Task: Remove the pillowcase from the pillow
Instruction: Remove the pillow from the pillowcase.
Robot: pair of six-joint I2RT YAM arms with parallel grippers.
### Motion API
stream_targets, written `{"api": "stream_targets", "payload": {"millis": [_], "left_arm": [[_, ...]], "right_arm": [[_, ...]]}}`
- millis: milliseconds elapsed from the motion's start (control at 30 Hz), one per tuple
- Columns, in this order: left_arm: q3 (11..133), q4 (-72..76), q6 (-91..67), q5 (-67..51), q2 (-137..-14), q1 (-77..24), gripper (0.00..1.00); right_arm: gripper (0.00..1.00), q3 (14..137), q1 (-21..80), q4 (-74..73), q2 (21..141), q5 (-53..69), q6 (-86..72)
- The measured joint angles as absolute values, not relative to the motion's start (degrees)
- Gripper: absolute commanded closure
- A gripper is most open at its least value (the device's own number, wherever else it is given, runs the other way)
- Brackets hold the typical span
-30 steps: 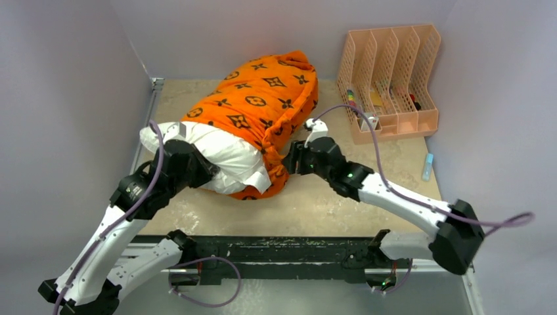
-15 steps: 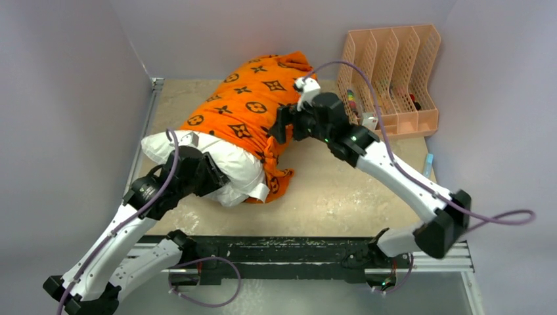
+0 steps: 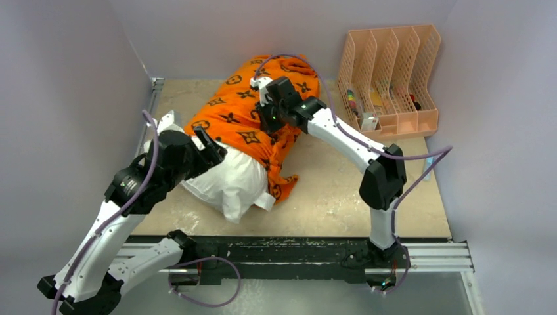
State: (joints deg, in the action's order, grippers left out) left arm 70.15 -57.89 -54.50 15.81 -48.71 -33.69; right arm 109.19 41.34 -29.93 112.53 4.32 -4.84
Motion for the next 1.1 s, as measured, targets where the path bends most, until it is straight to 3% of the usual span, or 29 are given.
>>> {"api": "stream_targets", "payload": {"millis": [33, 267, 400, 467, 500, 533, 667, 800, 900, 1000, 1100], "left_arm": [[71.26, -57.89, -54.39, 16.75, -48.66, -33.69, 0.21], [75.5, -61.65, -53.82, 25.39, -51.24, -33.61, 0.18], [75.68, -62.78, -53.43, 28.21, -57.01, -33.5, 0.18], [74.04, -61.93, -53.39, 29.15, -59.44, -33.39, 0.18], [73.3, -61.82, -53.39, 29.32, -59.86, -33.39, 0.18], [72.49, -61.87, -53.36, 29.56, -60.1, -33.36, 0.18], [72.38, -61.43, -53.34, 30.41, -59.81, -32.73, 0.17], [72.38, -60.58, -53.36, 30.94, -59.02, -32.6, 0.17], [72.66, -60.53, -53.39, 31.99, -57.47, -32.53, 0.17], [73.8, -61.01, -53.36, 32.95, -56.69, -32.51, 0.17], [74.59, -61.19, -53.36, 34.22, -56.12, -32.51, 0.17]], "right_arm": [[1.0, 107.35, 41.41, -30.11, 111.9, 3.29, -5.3], [1.0, 80.93, 43.62, -21.91, 90.91, -3.77, -13.34], [1.0, 73.78, 53.78, -20.62, 82.59, -12.43, -20.29], [0.81, 72.42, 59.88, -19.31, 81.8, -14.37, -23.09], [0.64, 71.64, 62.74, -18.24, 81.65, -14.37, -24.29], [0.54, 71.16, 65.04, -17.61, 81.56, -13.72, -25.28], [0.28, 72.14, 69.78, -18.22, 81.12, -11.92, -25.36], [0.15, 76.31, 68.86, -19.92, 78.35, -16.21, -21.71], [0.1, 80.97, 66.13, -21.54, 75.35, -22.59, -17.5], [0.02, 87.05, 56.6, -25.12, 75.07, -25.36, -15.42], [0.01, 87.83, 44.56, -27.44, 75.75, -26.46, -14.37]]}}
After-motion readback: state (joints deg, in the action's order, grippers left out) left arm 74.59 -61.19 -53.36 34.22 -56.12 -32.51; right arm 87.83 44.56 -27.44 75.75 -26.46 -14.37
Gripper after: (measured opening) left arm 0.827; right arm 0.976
